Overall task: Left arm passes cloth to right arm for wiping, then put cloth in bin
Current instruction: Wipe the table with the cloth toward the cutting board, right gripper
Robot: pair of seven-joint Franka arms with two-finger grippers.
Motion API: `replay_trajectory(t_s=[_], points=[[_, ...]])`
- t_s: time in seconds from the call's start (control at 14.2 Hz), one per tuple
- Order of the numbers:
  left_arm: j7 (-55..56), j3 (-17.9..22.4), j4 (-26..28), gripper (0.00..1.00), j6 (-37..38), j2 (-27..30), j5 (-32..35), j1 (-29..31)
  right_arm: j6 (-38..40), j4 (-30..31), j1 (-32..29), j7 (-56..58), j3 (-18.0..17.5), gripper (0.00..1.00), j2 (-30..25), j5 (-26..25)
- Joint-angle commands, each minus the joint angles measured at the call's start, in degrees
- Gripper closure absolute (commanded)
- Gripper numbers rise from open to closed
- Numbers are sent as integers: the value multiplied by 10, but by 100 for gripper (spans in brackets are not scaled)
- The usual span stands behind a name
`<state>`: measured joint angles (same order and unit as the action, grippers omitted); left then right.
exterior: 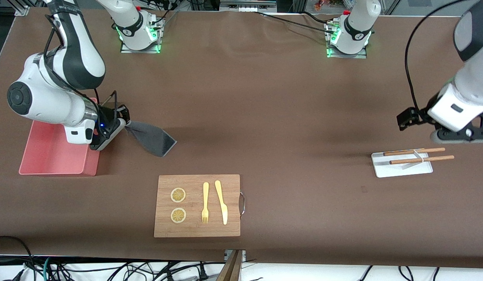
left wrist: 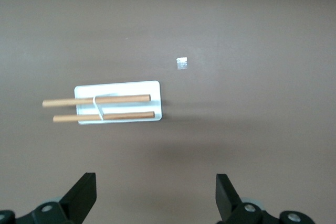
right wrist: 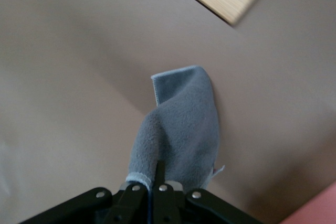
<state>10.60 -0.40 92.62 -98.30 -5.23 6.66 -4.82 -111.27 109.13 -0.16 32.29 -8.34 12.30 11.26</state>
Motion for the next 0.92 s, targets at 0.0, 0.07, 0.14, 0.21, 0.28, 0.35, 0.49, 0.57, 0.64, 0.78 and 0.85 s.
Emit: replay_trajectory(t_s=[0.0,0.07,0.14,0.21,0.28,0.35,0.49,0.57,0.64,0.78,0.85], points=[[2,27,135,0,-64,96,-24,-4,-11,23,14,-149,-2,100,-18,-46],[-22,8,131,0,-67,95,-25,7,-11,27,16,-196,-2,100,-18,-55],[-38,-16,128,0,-67,95,-20,16,-11,30,18,-232,-2,100,-17,-60],[-39,-22,126,0,-66,95,-18,13,-11,34,17,-259,-2,100,-14,-61],[-41,-23,124,0,-66,94,-18,10,-16,37,17,-295,-2,100,-11,-62],[-41,-23,118,0,-63,89,-18,11,-21,38,17,-338,-1,100,-1,-61],[-40,-24,107,0,-55,84,-19,12,-27,38,14,-430,1,100,26,-66],[-40,-24,100,0,-42,84,-22,11,-44,39,12,-474,3,100,42,-66],[-42,-24,99,0,-30,83,-25,11,-65,43,10,-508,14,100,57,-66],[-43,-24,98,0,-29,80,-24,10,-108,52,10,-518,31,100,81,-67],[-44,-24,98,0,-27,80,-24,10,-123,53,10,-520,45,100,94,-68]])
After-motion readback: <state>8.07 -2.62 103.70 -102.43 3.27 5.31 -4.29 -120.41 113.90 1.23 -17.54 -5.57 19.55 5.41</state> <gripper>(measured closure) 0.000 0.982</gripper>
